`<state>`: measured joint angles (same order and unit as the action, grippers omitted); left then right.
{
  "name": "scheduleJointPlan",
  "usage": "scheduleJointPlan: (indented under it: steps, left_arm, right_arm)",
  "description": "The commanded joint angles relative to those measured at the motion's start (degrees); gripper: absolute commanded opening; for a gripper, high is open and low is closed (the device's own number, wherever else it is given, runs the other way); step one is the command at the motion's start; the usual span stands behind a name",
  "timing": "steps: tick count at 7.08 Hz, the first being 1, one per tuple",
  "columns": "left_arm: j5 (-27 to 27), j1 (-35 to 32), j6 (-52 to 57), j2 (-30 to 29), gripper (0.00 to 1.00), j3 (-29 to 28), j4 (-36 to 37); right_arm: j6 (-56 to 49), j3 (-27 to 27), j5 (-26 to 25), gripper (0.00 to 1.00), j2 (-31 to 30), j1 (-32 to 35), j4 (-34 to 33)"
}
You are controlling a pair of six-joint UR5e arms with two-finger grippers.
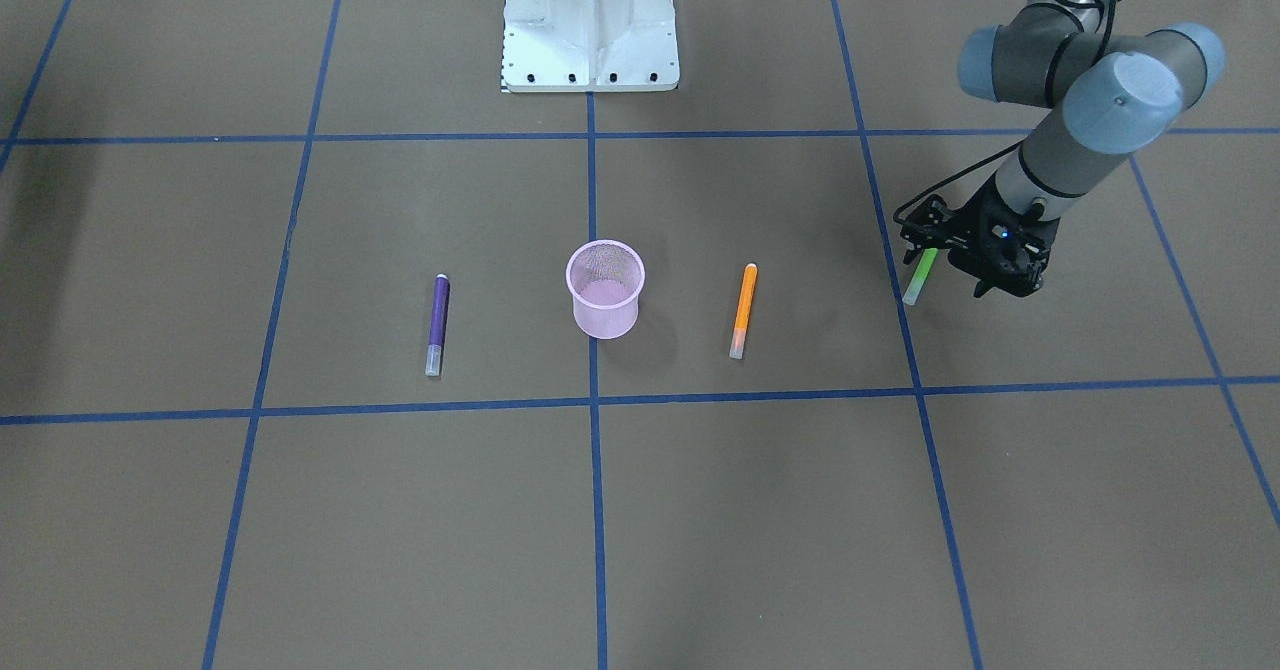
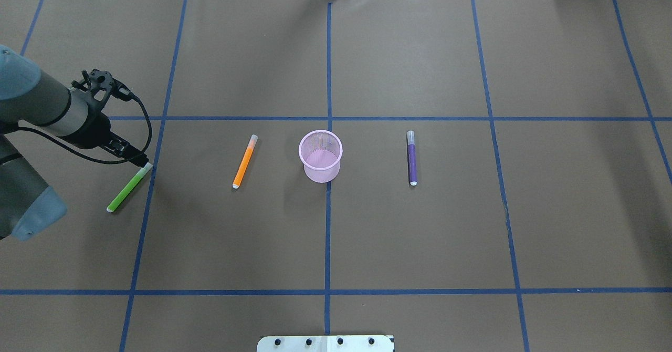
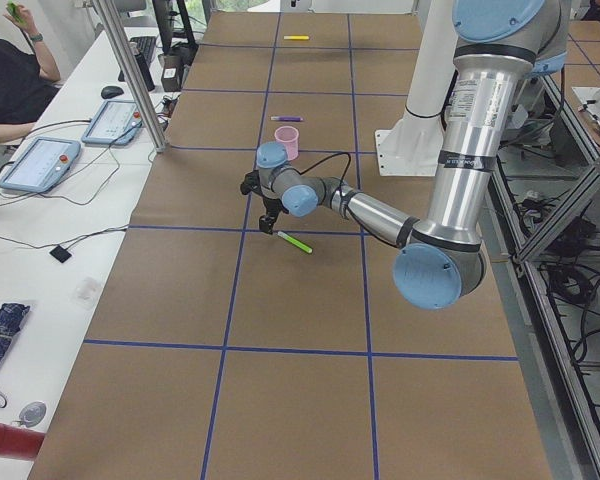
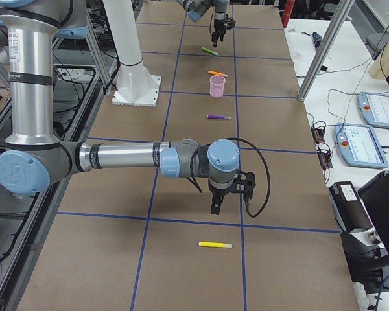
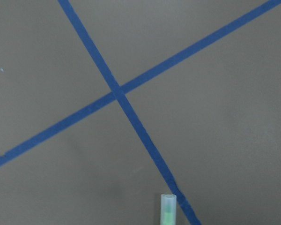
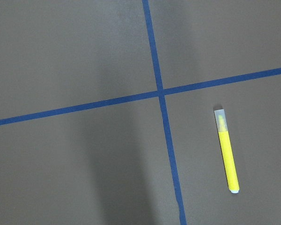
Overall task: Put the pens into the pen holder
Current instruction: 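Move the left gripper down over the green marker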
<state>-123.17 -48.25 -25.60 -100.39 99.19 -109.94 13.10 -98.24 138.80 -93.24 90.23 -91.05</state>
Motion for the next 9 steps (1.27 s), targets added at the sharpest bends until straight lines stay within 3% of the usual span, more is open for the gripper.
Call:
scheduleJointPlan:
  steps: [1, 8, 9]
  left_arm:
    - [1.27, 1.93, -0.69, -0.15, 0.94, -0.74, 0.07]
    - [1.27, 2.11, -0.42, -0.51, 0.85, -2.95, -0.01]
    - [1.27, 2.11, -0.42, -0.59, 0.84, -2.95, -0.01]
  right_arm:
    - [0.0, 0.07, -0.02, 1.0, -0.1, -0.84, 0.0]
    - [-0.09, 0.86, -0.64, 1.0, -0.63, -3.57, 0.44]
    - [-0.17, 1.55, -0.64, 1.0, 1.72, -4.44, 0.27]
